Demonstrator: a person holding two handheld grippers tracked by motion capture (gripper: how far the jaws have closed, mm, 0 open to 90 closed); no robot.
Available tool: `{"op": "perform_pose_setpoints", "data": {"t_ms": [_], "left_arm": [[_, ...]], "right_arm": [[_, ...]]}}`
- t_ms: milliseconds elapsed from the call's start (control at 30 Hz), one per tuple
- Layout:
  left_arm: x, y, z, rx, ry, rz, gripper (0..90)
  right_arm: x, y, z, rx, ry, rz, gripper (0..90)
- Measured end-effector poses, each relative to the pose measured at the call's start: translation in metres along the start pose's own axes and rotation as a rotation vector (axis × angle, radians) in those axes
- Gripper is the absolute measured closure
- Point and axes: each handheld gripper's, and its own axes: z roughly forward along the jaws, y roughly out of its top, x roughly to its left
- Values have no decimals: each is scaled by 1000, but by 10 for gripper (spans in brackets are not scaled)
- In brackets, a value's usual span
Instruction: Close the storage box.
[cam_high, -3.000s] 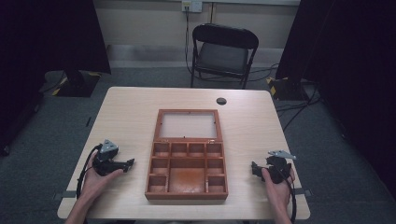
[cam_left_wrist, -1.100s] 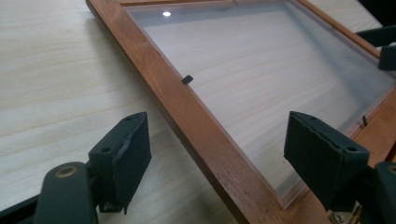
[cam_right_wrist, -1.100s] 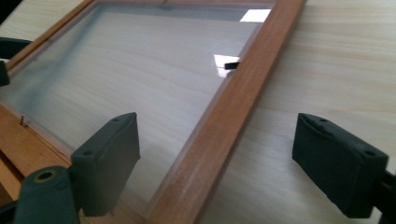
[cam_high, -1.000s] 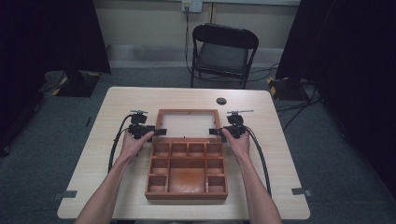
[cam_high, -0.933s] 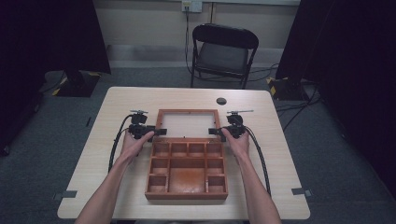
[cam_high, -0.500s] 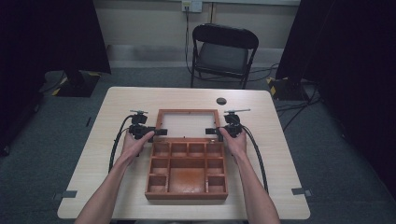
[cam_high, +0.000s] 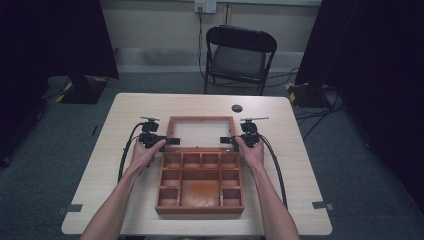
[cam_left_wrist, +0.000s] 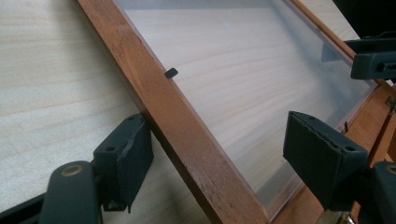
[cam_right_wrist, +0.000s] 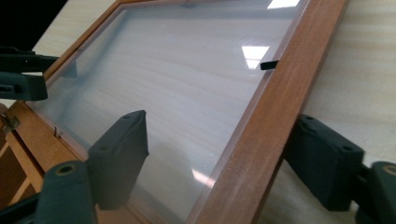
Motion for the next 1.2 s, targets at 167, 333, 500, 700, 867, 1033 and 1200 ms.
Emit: {"op": "perform_pose_setpoints", "data": {"t_ms": [167,333,500,700,867,1033,1200], "left_arm": [[-7,4,-4,-12,24,44,257],[-11,6,-9,-31,40,68,294],[-14,8,-16,-61,51,86,350],[-20,12,-24,-82,77,112,398],[-25,15,-31,-116,96,131,451],[-30,19,-39,-155,89,131,477],[-33,25,-44,-166,96,137,481]], "right_arm": [[2,2,-7,-43,-8,-13,312],[5,5,-13,-71,-26,-28,361],[8,8,-20,-105,-14,-31,386],[13,11,-27,-130,-21,-52,414],[19,14,-34,-154,-19,-70,432],[23,16,-41,-179,-10,-83,444],[29,19,-44,-195,-17,-93,451]]}}
